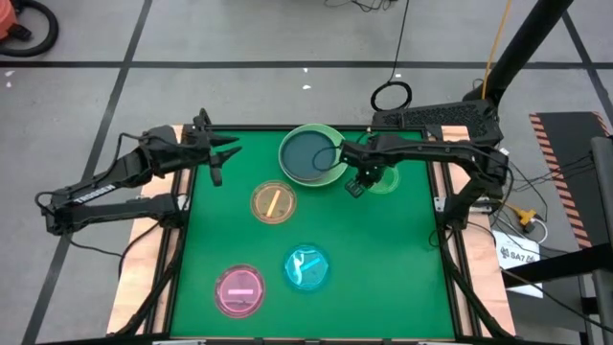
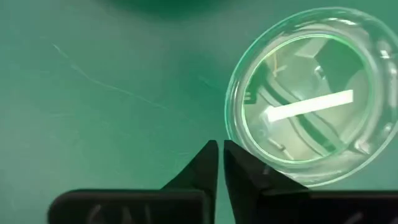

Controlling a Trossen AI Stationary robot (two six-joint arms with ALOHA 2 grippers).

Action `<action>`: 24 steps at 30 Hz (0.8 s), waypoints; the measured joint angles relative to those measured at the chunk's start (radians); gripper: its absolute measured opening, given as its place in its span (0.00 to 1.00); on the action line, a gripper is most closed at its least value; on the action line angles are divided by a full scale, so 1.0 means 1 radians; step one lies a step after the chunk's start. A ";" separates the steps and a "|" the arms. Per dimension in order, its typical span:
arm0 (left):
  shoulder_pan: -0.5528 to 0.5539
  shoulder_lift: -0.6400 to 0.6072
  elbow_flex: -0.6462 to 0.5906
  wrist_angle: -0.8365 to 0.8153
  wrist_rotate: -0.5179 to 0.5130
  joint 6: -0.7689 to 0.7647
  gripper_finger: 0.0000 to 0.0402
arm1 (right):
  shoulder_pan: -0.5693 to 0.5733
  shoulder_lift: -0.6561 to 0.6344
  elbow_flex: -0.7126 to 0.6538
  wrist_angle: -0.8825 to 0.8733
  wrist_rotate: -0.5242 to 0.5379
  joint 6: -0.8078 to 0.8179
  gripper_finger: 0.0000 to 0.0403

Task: Stack plastic plates
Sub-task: Stack the green transparent plate on top of the dark blue plate

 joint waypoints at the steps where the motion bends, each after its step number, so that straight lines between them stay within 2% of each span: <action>1: 0.000 0.000 0.000 -0.013 -0.030 0.001 0.31 | -0.006 0.011 0.000 0.001 -0.011 0.000 0.08; 8: 0.000 0.000 0.000 -0.057 -0.183 -0.008 0.31 | -0.020 0.087 0.000 0.006 0.006 -0.074 0.29; 12: 0.000 0.002 0.000 -0.085 -0.260 -0.040 0.31 | -0.014 0.118 0.000 0.006 0.042 -0.087 0.37; 16: 0.000 0.002 0.000 -0.078 -0.318 -0.071 0.31 | -0.005 0.133 0.000 0.041 0.050 -0.089 0.39; 19: 0.000 0.002 0.000 -0.083 -0.322 -0.071 0.31 | 0.000 0.148 0.000 0.070 0.093 -0.078 0.38; 24: 0.000 0.002 0.000 -0.105 -0.323 -0.077 0.31 | 0.002 0.184 0.000 0.087 0.097 -0.065 0.38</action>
